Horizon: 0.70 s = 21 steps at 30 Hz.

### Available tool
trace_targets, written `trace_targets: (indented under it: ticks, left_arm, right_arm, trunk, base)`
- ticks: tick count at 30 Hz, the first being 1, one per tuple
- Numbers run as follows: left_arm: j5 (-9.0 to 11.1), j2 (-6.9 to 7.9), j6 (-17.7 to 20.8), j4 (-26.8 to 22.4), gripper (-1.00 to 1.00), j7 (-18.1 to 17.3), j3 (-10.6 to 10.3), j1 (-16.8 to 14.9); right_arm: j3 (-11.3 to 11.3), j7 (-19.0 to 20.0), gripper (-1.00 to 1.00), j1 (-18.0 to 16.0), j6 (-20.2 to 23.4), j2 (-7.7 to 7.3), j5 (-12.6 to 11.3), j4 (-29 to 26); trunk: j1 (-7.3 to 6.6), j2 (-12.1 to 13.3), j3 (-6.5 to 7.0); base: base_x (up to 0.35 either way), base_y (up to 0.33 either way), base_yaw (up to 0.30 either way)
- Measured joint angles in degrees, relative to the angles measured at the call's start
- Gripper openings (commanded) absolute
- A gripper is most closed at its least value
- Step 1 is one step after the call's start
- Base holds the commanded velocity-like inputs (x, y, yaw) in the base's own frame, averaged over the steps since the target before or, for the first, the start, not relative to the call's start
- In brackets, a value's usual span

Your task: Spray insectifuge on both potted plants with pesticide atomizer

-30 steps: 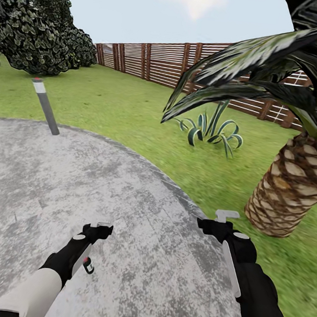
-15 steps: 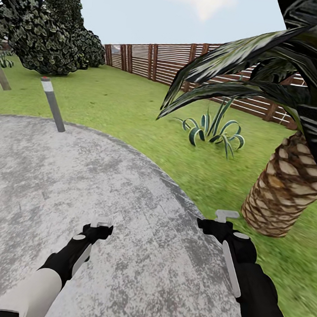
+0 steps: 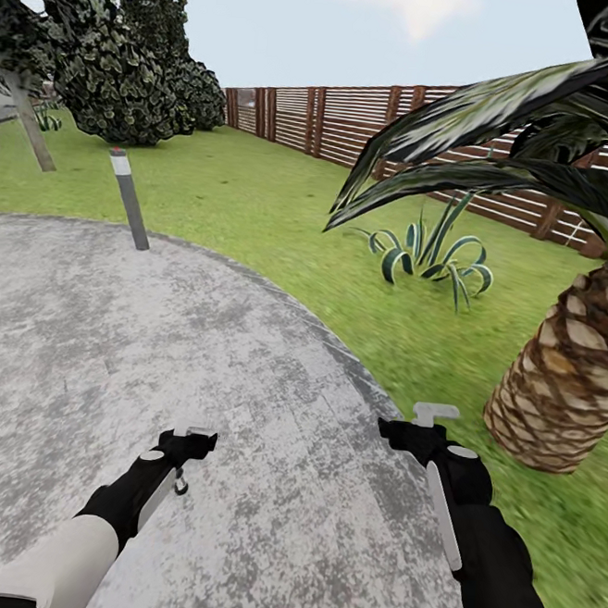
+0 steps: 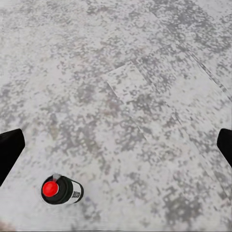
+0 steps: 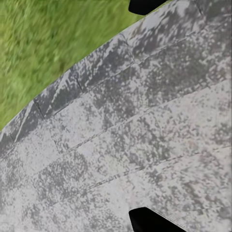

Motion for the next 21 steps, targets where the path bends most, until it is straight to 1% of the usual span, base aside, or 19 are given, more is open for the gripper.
trace_targets:
  ticks: [9, 16, 21]
  left_arm:
    - [0.0, 0.03, 0.0, 0.0, 1.00, 0.0, 0.0, 0.0]
    - [0.1, 0.03, 0.0, 0.0, 1.00, 0.0, 0.0, 0.0]
    - [0.1, 0.03, 0.0, 0.0, 1.00, -0.1, 0.0, 0.0]
  right_arm:
    - [0.0, 0.0, 1.00, 0.0, 0.0, 0.00, 0.0, 0.0]
    - [0.0, 0.0, 1.00, 0.0, 0.0, -0.01, 0.0, 0.0]
    - [0.0, 0.0, 1.00, 0.0, 0.0, -0.01, 0.0, 0.0]
  trunk:
    - [0.00, 0.0, 0.00]
    - [0.00, 0.0, 0.00]
    - [0.02, 0.0, 0.00]
  base:
    - [0.000, 0.000, 0.254]
    - [-0.011, 0.006, 0.036]
    - [-0.154, 0.147, 0.002]
